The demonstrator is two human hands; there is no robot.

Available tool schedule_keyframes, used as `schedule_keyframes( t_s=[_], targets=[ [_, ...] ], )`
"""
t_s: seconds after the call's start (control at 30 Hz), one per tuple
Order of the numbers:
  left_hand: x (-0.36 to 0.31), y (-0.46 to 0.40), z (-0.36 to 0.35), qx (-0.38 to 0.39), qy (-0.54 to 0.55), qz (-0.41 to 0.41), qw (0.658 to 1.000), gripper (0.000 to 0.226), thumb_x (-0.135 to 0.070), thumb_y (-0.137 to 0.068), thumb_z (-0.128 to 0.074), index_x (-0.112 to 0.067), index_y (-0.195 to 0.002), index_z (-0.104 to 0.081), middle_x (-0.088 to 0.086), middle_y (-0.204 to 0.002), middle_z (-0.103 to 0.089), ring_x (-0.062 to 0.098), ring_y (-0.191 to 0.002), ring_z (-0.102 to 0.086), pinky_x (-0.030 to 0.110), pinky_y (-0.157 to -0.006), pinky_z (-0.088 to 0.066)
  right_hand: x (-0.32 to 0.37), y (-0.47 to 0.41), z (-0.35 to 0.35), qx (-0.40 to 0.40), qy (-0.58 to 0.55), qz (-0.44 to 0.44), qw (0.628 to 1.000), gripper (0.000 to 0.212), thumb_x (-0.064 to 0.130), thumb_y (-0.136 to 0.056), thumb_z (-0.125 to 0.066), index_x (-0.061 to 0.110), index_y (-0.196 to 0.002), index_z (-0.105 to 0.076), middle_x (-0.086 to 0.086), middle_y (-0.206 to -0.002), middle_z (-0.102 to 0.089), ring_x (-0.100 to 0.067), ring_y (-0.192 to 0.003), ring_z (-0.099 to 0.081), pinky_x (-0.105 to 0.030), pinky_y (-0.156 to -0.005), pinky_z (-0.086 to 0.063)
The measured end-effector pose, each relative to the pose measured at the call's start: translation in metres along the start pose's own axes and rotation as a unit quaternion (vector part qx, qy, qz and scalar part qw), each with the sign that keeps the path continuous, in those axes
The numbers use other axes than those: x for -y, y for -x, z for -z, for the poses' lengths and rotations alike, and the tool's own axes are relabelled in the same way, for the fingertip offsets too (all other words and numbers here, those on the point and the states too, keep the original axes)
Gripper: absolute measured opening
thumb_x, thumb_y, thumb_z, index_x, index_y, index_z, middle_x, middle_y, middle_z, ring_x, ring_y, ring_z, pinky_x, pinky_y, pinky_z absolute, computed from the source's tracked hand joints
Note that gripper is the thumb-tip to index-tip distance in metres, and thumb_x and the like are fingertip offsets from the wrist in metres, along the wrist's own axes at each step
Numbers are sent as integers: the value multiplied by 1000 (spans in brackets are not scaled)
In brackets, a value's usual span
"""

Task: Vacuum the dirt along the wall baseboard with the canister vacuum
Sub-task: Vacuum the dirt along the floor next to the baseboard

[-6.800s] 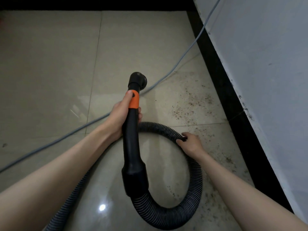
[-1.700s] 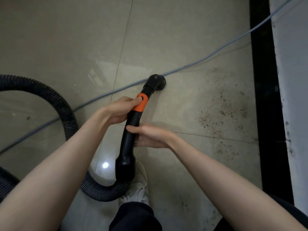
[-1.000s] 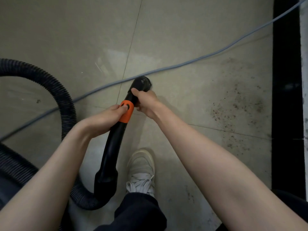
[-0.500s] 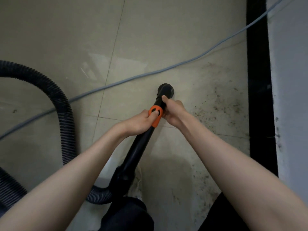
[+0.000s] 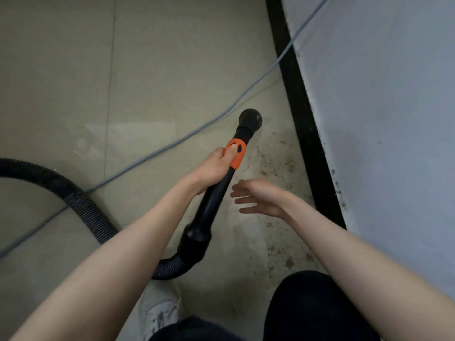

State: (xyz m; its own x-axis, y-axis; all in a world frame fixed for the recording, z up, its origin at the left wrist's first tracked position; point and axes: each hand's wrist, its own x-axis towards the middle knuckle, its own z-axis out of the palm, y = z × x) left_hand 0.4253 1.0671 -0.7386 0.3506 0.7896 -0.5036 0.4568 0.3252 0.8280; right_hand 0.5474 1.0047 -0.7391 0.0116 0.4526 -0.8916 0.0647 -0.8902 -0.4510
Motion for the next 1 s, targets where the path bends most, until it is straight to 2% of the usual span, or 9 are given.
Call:
schedule_keyframes(
  t_s=[0.13, 0.23, 0.3, 0.37, 0.47, 0.53, 0.7, 0.83, 1.0],
  targets=[
    [-27, -11, 11, 2, 31, 2, 1000, 44, -45, -100, -32, -7, -105, -53, 2, -79, -51, 13, -68, -48, 28, -63, -38, 15, 21, -1, 33, -12, 36, 999, 30, 24, -102, -45, 8, -125, -54, -9, -121, -63, -25, -118, -57, -40, -102, -47],
    [-32, -15, 14, 2, 19, -3, 1000, 45, -45, -100, -33, -7, -105, -54, 1, -77, -50, 16, -70, -49, 30, -67, -38, 28, 31, -1, 43, 80, 72, 993, 31, 26, -102, -45, 7, -124, -56, -9, -115, -65, -21, -104, -61, -33, -91, -50],
    [-31, -17, 14, -6, 8, -5, 1000, 43, -45, -100, -33, -7, -106, -53, 2, -82, -52, 17, -77, -50, 32, -73, -39, 36, 38, 19, -17, 272, 141, 952, 35, 29, -102, -44, 8, -127, -58, -10, -119, -66, -20, -102, -61, -30, -87, -49],
    [-32, -15, 11, -9, -10, -18, 1000, 39, -43, -100, -33, -8, -104, -52, 3, -87, -52, 16, -79, -50, 31, -73, -39, 40, 46, 51, -115, 424, 210, 874, 40, 34, -102, -44, 12, -133, -56, -9, -127, -63, -22, -112, -60, -32, -92, -45],
    [-42, -8, 3, 4, -63, -39, 997, 37, -42, -101, -32, -11, -107, -50, 3, -99, -54, 10, -83, -51, 23, -70, -38, 36, 57, 87, -167, 482, 261, 820, 46, 40, -101, -44, 17, -140, -49, -5, -131, -61, -22, -119, -57, -37, -99, -45],
    [-53, -1, -4, 17, -92, -52, 994, 44, -43, -101, -30, -8, -122, -49, 3, -112, -54, 12, -98, -51, 25, -78, -36, 33, 59, 88, -145, 452, 288, 832, 46, 39, -101, -45, 17, -141, -49, -3, -132, -60, -19, -119, -56, -35, -100, -45],
    [-75, 18, -7, 29, -135, -63, 988, 51, -42, -102, -27, -8, -138, -40, 1, -119, -51, 14, -106, -49, 24, -85, -31, 23, 67, 55, 41, 192, 227, 954, 35, 22, -98, -54, 8, -130, -56, -7, -118, -65, -23, -112, -62, -29, -91, -50],
    [-95, 31, 0, 28, -98, -75, 992, 47, -38, -103, -28, -12, -141, -38, -3, -121, -48, 9, -108, -47, 19, -84, -37, 12, 75, 22, 120, 81, 223, 964, 38, 15, -93, -63, 1, -128, -56, -14, -118, -64, -23, -106, -62, -32, -96, -49],
    [-116, 41, 1, -7, -16, -91, 996, 35, -37, -103, -30, -17, -127, -46, -2, -104, -55, 9, -93, -51, 16, -78, -41, 11, 87, 10, 107, -48, 256, 960, 39, 16, -94, -63, 3, -129, -54, -14, -121, -62, -22, -117, -59, -32, -99, -46]
  ],
)
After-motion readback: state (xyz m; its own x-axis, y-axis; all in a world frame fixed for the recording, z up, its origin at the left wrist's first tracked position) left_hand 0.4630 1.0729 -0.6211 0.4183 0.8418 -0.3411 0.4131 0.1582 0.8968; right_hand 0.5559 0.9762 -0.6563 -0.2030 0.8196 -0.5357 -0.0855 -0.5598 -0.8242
